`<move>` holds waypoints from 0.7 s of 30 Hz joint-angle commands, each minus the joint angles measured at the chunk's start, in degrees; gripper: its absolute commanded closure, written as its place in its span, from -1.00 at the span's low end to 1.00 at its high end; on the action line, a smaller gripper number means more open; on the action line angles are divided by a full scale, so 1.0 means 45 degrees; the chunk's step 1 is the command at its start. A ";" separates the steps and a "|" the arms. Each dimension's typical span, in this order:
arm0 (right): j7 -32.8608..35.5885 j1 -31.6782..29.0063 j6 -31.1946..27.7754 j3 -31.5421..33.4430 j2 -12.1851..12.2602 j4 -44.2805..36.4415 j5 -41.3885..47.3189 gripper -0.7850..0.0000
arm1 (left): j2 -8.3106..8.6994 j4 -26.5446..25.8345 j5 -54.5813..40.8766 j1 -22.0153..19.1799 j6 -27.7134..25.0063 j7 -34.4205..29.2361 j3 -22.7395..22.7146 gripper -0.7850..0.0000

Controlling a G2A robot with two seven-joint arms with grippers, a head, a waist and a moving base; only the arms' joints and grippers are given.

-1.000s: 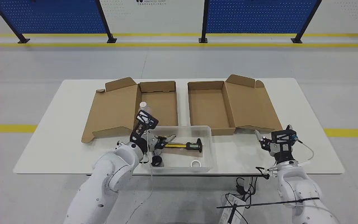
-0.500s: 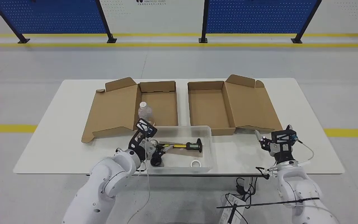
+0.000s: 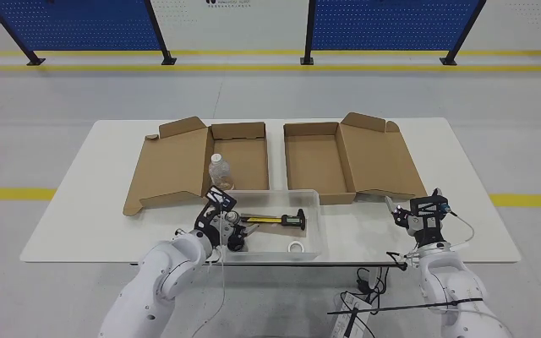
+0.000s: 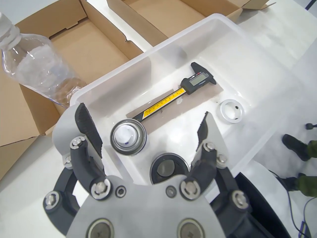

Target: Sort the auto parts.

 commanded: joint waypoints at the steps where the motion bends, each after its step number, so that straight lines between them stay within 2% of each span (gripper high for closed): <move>1: 0.0000 0.0000 0.0000 0.0000 0.0000 0.0000 0.0000 -1.00 | -0.0001 0.0065 0.0018 0.0010 0.0052 0.0002 0.0053 -1.00; 10: 0.0000 0.0000 0.0000 0.0000 0.0000 0.0000 0.0000 -1.00 | -0.0005 0.0175 0.0021 -0.0025 0.0283 0.0002 0.0219 -1.00; 16: 0.0000 0.0000 0.0000 0.0000 0.0000 0.0000 0.0000 -1.00 | 0.0012 0.0146 0.0005 -0.0053 0.0278 -0.0139 0.0245 -0.89; 18: 0.0000 0.0000 0.0000 0.0000 0.0000 0.0000 0.0000 -1.00 | 0.0016 0.0134 -0.0003 -0.0070 0.0257 -0.0170 0.0268 -0.54; 20: 0.0000 0.0000 0.0000 0.0000 0.0000 0.0000 0.0000 -1.00 | 0.0022 0.0112 -0.0005 -0.0100 0.0182 -0.0216 0.0306 -0.38; 21: 0.0000 0.0000 0.0000 0.0000 0.0000 0.0000 0.0000 -1.00 | 0.0023 0.0112 -0.0035 -0.0108 0.0182 -0.0226 0.0313 -0.36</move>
